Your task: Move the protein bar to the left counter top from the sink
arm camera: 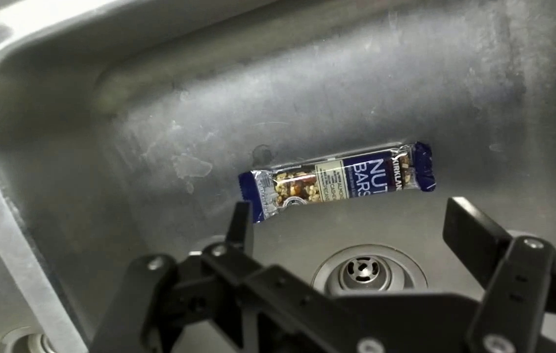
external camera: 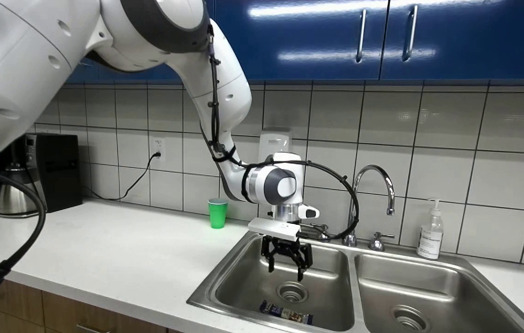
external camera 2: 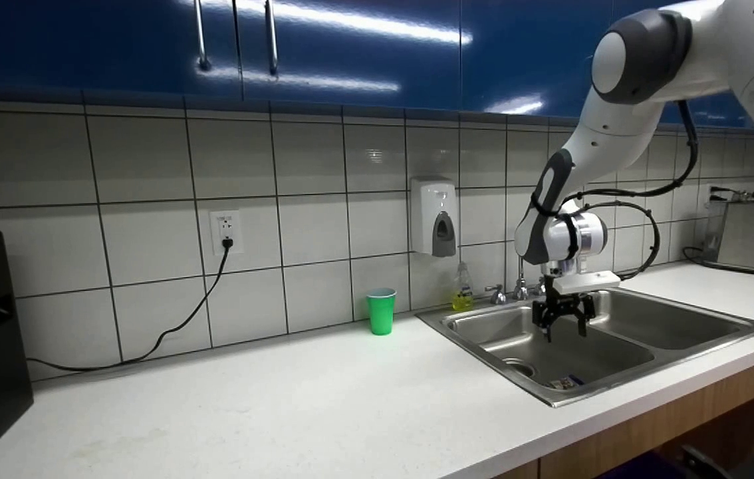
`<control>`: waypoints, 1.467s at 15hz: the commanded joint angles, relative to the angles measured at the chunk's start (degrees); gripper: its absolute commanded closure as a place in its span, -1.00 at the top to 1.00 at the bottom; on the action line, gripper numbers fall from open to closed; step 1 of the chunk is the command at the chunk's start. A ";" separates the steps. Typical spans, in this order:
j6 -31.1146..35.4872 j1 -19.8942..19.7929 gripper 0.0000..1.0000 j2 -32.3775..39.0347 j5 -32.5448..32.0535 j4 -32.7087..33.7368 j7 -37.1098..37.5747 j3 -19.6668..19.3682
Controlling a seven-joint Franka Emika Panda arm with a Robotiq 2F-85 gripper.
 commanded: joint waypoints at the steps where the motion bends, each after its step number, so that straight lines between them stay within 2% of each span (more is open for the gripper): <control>1: -0.26 -2.29 1.00 6.68 0.07 6.91 -1.14 1.93; 8: -0.25 -2.72 1.00 14.62 -0.59 13.24 -0.70 1.87; 10: -0.16 -1.81 1.00 13.63 -0.91 11.40 0.52 1.19; 22: -0.17 -1.82 1.00 14.63 -0.93 12.57 0.52 1.22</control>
